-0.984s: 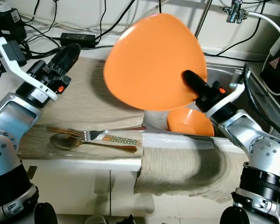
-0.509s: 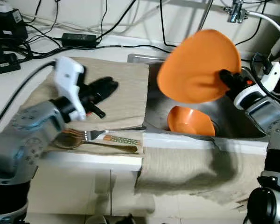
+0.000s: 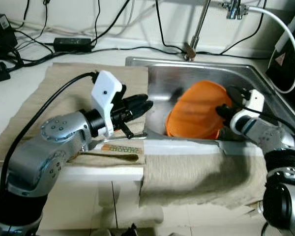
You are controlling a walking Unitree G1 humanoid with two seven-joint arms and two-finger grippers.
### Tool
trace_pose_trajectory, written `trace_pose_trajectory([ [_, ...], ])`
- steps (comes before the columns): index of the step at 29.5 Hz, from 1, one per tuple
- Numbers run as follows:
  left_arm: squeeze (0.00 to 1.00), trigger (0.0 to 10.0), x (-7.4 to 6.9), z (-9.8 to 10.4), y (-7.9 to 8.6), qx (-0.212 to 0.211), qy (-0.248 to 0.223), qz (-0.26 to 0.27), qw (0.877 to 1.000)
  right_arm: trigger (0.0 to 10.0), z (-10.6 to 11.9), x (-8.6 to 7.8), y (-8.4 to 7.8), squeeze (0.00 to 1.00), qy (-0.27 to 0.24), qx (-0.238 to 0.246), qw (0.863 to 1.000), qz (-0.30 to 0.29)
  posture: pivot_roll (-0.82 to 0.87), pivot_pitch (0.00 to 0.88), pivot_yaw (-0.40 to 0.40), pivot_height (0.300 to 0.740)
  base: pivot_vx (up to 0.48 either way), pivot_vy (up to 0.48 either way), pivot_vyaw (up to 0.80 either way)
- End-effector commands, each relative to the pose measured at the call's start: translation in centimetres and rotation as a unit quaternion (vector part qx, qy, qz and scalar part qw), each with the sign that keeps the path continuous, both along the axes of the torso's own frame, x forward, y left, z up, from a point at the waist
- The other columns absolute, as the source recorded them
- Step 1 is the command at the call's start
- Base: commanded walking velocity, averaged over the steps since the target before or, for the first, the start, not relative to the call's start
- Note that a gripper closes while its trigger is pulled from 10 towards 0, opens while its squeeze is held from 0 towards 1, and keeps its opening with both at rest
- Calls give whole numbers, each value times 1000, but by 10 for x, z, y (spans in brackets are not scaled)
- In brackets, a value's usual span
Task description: Kitchen organization
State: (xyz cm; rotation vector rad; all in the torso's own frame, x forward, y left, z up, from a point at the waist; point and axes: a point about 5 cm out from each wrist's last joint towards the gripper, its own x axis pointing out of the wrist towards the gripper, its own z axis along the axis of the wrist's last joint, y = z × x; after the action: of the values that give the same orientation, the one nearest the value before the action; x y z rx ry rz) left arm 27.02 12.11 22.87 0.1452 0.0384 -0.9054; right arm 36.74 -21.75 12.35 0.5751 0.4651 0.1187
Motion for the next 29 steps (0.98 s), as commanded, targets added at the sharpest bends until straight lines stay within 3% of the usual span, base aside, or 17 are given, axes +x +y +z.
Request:
trace_pose_trajectory([
  [1,0,10000,-1,3,-4,10,-7,-8,1000,8863,10,5,-1,0,-22,-3,1000,3,-49,0,-68,740,0,0,0],
  [2,0,10000,2,2,-5,23,-8,-4,1000,10000,6,9,10,0,-15,-7,1000,19,-47,0,-61,740,0,0,0],
  [12,0,10000,2,5,-8,41,-16,-14,999,10000,1,13,28,0,12,-43,997,58,-33,0,-65,740,0,0,0],
  [13,0,10000,2,4,-8,45,-14,-14,999,10000,-2,12,28,122,20,-49,997,61,-32,0,-64,740,0,0,0],
  [14,0,10000,2,4,-8,48,-12,-15,999,10000,-5,11,28,867,28,-57,996,61,-31,0,-63,740,0,0,0],
  [15,0,10000,2,4,-8,48,-12,-15,999,10000,-5,11,28,867,28,-57,996,61,-31,0,-63,740,0,0,0],
  [16,0,10000,1,2,-8,52,-10,-17,998,10000,-9,10,27,1000,37,-66,995,58,-27,0,-66,740,0,0,0],
  [24,0,10000,0,-1,-4,61,-3,-13,998,10000,-11,10,23,1000,43,-89,994,55,-20,0,-69,740,0,0,0],
  [27,0,10000,1,-3,5,74,0,0,997,10000,-11,9,14,1000,48,-134,988,57,-19,0,-71,740,0,0,0],
  [28,0,10000,1,-3,7,76,1,5,997,10000,-11,9,11,588,49,-146,987,55,-20,0,-71,740,0,0,0],
  [29,0,10000,2,-3,9,77,1,7,997,10000,-10,9,9,588,49,-152,986,54,-20,0,-71,740,0,0,0],
])
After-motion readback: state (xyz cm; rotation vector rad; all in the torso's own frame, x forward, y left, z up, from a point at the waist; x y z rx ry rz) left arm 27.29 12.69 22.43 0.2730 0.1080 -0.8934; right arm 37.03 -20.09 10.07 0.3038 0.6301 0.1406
